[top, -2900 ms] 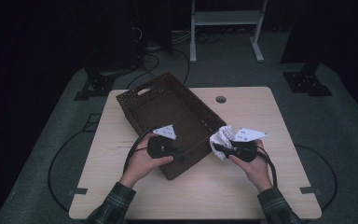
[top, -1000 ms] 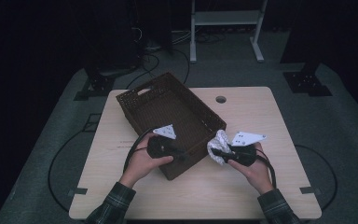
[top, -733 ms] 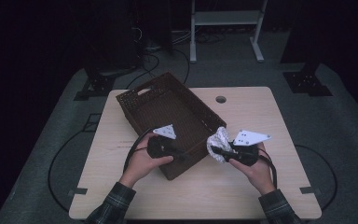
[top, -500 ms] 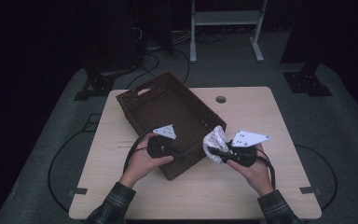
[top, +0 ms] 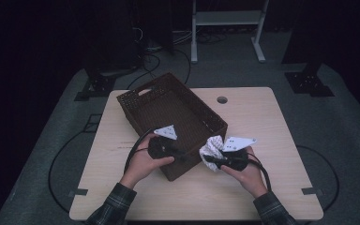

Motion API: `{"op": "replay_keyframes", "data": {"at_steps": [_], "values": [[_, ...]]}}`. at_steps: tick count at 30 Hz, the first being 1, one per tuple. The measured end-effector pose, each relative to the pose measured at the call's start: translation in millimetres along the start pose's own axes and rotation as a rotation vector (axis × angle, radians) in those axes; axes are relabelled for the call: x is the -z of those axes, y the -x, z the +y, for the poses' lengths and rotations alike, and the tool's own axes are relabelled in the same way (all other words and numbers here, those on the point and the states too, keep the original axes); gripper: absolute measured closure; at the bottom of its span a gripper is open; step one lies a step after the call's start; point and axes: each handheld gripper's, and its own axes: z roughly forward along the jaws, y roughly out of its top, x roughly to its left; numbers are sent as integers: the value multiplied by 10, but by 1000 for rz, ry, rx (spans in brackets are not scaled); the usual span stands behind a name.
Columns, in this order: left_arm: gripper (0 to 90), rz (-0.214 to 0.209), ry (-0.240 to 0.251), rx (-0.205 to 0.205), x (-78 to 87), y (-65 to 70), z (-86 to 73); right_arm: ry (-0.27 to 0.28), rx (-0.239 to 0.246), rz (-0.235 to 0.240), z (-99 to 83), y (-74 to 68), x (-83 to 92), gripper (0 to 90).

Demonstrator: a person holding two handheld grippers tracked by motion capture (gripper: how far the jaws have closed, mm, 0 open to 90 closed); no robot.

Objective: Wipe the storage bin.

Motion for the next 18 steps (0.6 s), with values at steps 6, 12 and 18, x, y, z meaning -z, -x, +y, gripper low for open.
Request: {"op": "replay_keyframes", "data": {"at_steps": [6,12,18], "values": [[718,-1,0,1,0,-1,0,-30,-9,13,-58,-4,-90,753],[718,0,0,1,0,0,0,-66,-17,19,-125,13,-155,753],[718,-1,0,5,-1,2,-1,-121,-9,18,-181,2,-248,753]]}}
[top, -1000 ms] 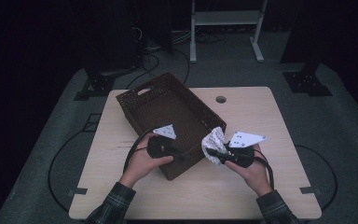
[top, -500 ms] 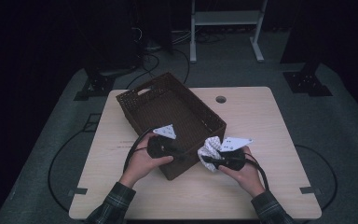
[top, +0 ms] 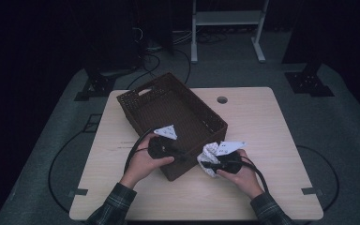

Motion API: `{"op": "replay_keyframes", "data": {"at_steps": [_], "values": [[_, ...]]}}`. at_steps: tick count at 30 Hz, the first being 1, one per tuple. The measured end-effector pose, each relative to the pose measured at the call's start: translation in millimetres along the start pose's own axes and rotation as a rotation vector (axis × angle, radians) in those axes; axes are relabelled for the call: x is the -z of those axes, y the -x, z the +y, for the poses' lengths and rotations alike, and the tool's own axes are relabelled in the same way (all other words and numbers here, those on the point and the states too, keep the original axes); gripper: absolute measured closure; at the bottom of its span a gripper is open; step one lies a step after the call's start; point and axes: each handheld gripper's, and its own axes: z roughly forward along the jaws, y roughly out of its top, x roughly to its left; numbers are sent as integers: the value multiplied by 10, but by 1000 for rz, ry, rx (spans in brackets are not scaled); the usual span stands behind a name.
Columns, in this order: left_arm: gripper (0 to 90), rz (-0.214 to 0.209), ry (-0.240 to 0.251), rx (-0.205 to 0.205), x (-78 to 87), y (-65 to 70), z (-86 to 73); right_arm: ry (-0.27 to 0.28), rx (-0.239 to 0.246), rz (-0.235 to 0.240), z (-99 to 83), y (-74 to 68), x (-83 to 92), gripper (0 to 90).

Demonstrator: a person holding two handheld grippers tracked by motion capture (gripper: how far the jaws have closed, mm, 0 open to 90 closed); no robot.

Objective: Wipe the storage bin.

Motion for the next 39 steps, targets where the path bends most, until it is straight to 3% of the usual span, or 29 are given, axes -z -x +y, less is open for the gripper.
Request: {"op": "replay_keyframes", "data": {"at_steps": [10,28,39], "values": [[718,0,0,0,0,0,0,-7,1,5,-9,-25,-6,753],[718,0,2,-1,0,-3,0,159,43,20,233,-180,343,751],[719,-1,0,-1,0,-3,1,231,67,53,347,-284,429,751]]}}
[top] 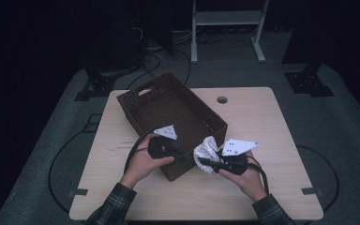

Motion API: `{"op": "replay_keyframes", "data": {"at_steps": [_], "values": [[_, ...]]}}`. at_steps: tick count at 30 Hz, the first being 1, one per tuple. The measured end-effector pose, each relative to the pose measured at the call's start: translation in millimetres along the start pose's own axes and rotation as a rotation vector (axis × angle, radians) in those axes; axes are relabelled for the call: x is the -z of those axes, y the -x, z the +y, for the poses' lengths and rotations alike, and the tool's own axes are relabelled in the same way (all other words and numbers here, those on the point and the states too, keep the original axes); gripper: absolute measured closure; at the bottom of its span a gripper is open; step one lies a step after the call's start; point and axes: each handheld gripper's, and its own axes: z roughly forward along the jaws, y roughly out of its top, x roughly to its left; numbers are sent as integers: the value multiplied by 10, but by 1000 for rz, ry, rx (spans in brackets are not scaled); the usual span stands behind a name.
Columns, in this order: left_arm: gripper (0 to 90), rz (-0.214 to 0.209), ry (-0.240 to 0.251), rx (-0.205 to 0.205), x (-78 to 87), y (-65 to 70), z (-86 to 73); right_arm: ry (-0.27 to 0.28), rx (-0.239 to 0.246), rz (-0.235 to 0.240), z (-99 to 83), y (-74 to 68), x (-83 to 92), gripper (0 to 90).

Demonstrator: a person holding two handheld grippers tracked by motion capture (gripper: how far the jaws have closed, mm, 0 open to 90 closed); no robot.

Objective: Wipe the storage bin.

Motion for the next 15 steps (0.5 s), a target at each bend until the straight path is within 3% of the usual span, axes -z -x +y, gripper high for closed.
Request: {"op": "replay_keyframes", "data": {"at_steps": [8,15], "values": [[718,0,2,-1,-2,-1,-1,-34,-2,10,-64,-4,-105,751],[719,0,2,-1,-2,0,-1,-103,-15,14,-197,14,-251,752]]}}
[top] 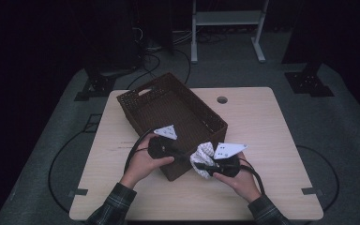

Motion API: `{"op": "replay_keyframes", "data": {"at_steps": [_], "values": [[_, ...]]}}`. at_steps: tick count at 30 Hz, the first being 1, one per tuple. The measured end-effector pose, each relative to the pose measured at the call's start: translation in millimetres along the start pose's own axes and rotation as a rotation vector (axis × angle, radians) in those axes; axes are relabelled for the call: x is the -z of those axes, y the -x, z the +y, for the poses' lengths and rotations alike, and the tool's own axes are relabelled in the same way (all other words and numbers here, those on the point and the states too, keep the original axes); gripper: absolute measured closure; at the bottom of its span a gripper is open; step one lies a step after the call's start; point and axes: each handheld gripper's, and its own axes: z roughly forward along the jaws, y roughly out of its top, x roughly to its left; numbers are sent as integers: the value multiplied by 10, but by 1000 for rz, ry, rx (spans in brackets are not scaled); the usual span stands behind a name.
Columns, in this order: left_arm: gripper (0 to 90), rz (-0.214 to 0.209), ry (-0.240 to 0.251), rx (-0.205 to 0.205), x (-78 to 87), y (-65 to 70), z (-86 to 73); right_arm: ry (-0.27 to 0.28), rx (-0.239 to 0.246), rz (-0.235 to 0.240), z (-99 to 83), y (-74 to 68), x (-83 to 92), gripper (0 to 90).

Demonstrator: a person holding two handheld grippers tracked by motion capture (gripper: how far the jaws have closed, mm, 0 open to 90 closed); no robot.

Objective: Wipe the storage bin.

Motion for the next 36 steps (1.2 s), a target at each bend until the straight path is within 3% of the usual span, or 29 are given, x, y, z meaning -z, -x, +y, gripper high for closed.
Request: {"op": "replay_keyframes", "data": {"at_steps": [19,25,36], "values": [[719,0,-3,-2,1,-2,1,-142,-38,22,-258,46,-295,752],[719,0,-5,-4,3,-4,2,-124,-33,25,-227,11,-256,752],[719,-1,-4,0,2,-2,1,-7,2,61,-12,-163,-65,752]]}}
